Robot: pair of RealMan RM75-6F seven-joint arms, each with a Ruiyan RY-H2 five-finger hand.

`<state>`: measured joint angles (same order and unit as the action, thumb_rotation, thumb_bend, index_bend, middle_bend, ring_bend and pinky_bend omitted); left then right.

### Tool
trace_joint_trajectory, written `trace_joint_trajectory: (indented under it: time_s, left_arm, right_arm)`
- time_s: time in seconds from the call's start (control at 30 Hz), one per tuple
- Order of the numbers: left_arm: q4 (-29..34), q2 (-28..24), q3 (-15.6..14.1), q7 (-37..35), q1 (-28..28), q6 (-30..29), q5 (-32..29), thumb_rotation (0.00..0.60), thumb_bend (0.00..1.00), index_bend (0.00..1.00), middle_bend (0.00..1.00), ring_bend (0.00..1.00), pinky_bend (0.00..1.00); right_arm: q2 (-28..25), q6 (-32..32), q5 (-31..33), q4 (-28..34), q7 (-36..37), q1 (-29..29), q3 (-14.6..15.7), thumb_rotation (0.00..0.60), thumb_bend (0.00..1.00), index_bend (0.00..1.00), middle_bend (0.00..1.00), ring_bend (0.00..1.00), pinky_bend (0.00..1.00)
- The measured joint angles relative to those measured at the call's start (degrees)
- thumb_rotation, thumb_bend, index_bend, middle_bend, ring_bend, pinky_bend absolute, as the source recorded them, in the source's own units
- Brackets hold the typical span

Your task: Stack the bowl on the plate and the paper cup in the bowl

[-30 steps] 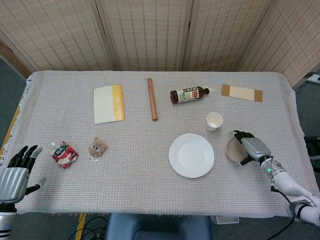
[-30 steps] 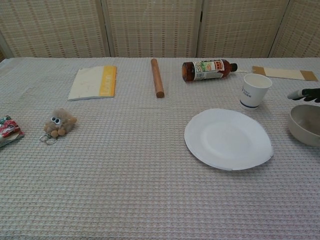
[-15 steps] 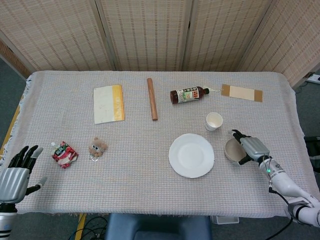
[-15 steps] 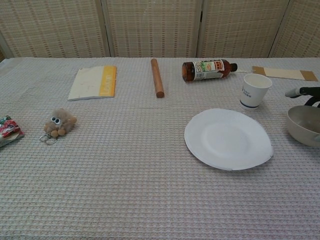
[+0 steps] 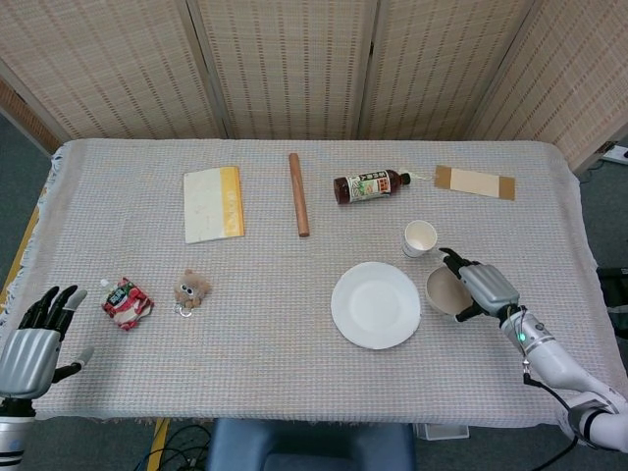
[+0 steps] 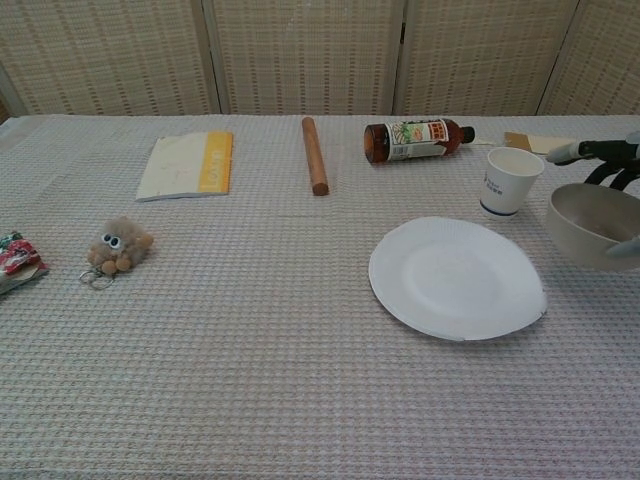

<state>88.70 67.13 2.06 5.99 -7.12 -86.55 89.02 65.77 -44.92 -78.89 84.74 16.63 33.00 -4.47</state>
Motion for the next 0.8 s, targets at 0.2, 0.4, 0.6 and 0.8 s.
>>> trace_joint_trajectory:
  time_s: [0.2,0.4,0.6,0.8]
  left_arm:
    - [0.2,-0.5,0.2,-1.2,0.4,-0.9,0.0,0.6,0.28,0.12,0.11,0.04,0.2]
    - [0.3,-1.4,0.5,-3.2,0.9,-2.1,-0.1,0.6,0.28,0.12,0.11,0.04,0.2]
    - [0.3,-2.0,0.7,-4.4,1.2,-2.1,-0.5,0.6,0.28,0.12,0.11,0.04,0.2]
    - [0.5,-2.6,0.8,-5.3,1.7,-2.9,-0.5,0.6,0.28,0.12,0.11,0.04,0.2]
  right_arm:
    - [0.2,1.7,2.6,3.7,-4.1,3.1,-2.2,0.6,0.21,0.0,0.0,0.28,0.38]
    - [3.6,4.6,6.1,5.0,-9.7,6.7,-3.2,0.6,0.21,0.0,0.0,0.28,0.38]
    - [7.2,6.4,9.6,5.9,-15.5,9.7,-3.4,0.6,0.21,0.0,0.0,0.28,0.38]
    - [9.7,6.8,13.3,6.1,-20.2,12.0,-3.5,0.6,0.21,0.0,0.0,0.28,0.38]
